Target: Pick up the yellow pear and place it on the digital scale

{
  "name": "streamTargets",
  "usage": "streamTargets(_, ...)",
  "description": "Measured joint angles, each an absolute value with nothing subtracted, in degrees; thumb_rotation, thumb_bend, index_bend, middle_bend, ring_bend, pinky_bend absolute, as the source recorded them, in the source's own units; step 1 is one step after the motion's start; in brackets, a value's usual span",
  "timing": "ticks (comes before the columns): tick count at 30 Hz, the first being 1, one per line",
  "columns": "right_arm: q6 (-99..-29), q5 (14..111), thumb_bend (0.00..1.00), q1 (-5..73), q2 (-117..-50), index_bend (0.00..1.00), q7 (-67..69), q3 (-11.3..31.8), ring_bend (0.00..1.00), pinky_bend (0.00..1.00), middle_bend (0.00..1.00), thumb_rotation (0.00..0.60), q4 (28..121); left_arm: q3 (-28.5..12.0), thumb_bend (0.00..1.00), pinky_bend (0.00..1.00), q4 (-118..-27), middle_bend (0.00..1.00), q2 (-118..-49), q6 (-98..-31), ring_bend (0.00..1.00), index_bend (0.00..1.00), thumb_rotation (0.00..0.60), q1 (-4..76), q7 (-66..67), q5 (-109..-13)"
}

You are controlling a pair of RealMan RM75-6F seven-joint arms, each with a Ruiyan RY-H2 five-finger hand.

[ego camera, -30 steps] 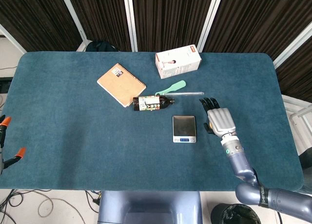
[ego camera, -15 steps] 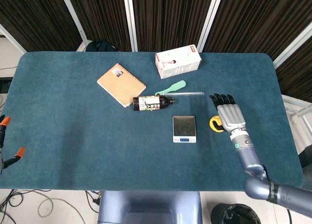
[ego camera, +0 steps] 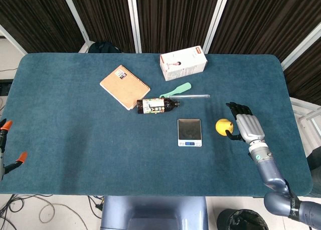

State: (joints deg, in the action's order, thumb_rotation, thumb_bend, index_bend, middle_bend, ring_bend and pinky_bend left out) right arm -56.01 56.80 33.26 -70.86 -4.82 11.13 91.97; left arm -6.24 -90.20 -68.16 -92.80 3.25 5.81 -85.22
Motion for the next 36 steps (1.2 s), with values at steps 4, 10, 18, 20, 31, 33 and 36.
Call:
streamTargets(4, -55.7, 58.2, 0.42, 32.1, -72.5, 0.00, 0.1, 11.1, 0.00, 0.00, 0.05, 0.600, 89.3, -6.3, 0.19, 0.07, -90.2, 0.05, -68.1, -92.7, 0.00, 0.09, 0.600, 3.3, 5.7, -85.1)
streamTargets(10, -53.7, 58.5, 0.42, 31.6, -75.1, 0.00, 5.4, 11.3, 0.00, 0.00, 0.05, 0.600, 84.4, -6.2, 0.19, 0.07, -90.2, 0.05, -68.1, -92.5, 0.00, 0.09, 0.600, 3.3, 5.7, -85.2)
streamTargets(18, -51.1, 58.2, 0.42, 32.0, -78.9, 0.00, 7.4, 11.6, 0.00, 0.00, 0.05, 0.600, 79.2, -6.1, 0.19, 0.07, -90.3, 0.05, -68.2, -92.3, 0.00, 0.09, 0.600, 3.4, 5.8, -85.3)
streamTargets(20, -51.1, 58.3, 0.42, 32.1, -79.7, 0.00, 7.5, 11.7, 0.00, 0.00, 0.05, 0.600, 78.5, -6.1, 0.19, 0.07, -90.3, 0.05, -68.1, -92.3, 0.00, 0.09, 0.600, 3.4, 5.8, -85.3)
streamTargets(31, -50.3, 56.4, 0.42, 33.4, -84.1, 0.00, 5.9, 12.6, 0.00, 0.00, 0.05, 0.600, 75.3, -6.1, 0.19, 0.07, -90.3, 0.05, -68.1, -92.1, 0.00, 0.09, 0.600, 3.4, 5.9, -85.0)
streamTargets(33, -50.0, 55.7, 0.42, 33.7, -84.7, 0.00, 5.3, 12.8, 0.00, 0.00, 0.05, 0.600, 74.6, -6.2, 0.19, 0.07, -90.3, 0.05, -68.1, -92.1, 0.00, 0.09, 0.600, 3.4, 5.9, -84.9)
streamTargets(36, -49.4, 54.4, 0.42, 34.2, -85.7, 0.00, 4.5, 13.2, 0.00, 0.00, 0.05, 0.600, 73.5, -6.2, 0.19, 0.07, -90.3, 0.05, -68.1, -92.0, 0.00, 0.09, 0.600, 3.4, 5.8, -84.8)
